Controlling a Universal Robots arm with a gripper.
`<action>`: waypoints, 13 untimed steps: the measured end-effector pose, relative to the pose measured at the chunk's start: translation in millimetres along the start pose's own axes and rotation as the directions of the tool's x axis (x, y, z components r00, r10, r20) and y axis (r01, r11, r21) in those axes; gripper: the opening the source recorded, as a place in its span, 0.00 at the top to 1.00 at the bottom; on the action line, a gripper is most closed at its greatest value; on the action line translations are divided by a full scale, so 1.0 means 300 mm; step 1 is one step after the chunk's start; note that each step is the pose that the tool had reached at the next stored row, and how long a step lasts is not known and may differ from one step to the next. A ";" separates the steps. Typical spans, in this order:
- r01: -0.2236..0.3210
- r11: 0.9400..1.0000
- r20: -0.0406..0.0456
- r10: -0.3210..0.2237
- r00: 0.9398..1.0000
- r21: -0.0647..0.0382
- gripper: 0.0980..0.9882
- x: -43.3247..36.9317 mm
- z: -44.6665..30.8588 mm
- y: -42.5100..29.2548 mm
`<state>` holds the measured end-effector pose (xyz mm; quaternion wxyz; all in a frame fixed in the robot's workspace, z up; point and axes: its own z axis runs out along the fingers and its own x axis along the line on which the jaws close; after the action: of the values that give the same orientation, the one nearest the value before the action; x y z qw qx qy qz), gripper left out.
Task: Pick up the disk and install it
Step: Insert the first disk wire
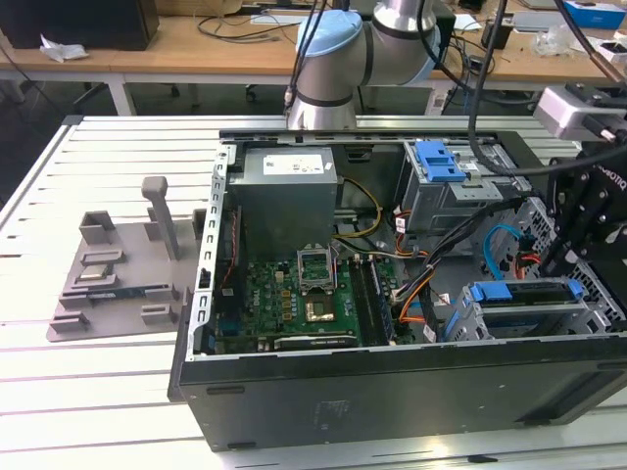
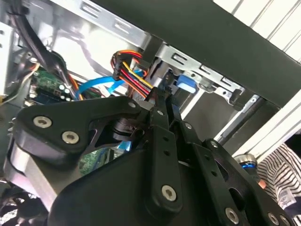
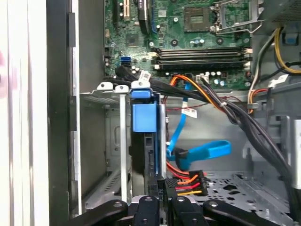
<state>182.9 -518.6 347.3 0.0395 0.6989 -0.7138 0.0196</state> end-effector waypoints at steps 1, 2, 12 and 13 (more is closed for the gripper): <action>0.000 1.000 0.000 0.000 1.000 0.000 0.92 0.000 0.004 0.002; 0.000 1.000 0.000 0.000 1.000 0.000 0.92 0.001 0.007 0.003; 0.000 1.000 -0.001 0.000 1.000 0.000 0.92 0.014 0.025 0.011; 0.000 1.000 -0.001 0.000 1.000 0.000 0.92 0.014 0.027 0.011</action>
<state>179.3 -523.4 339.6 0.0397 0.6988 -0.7139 0.0198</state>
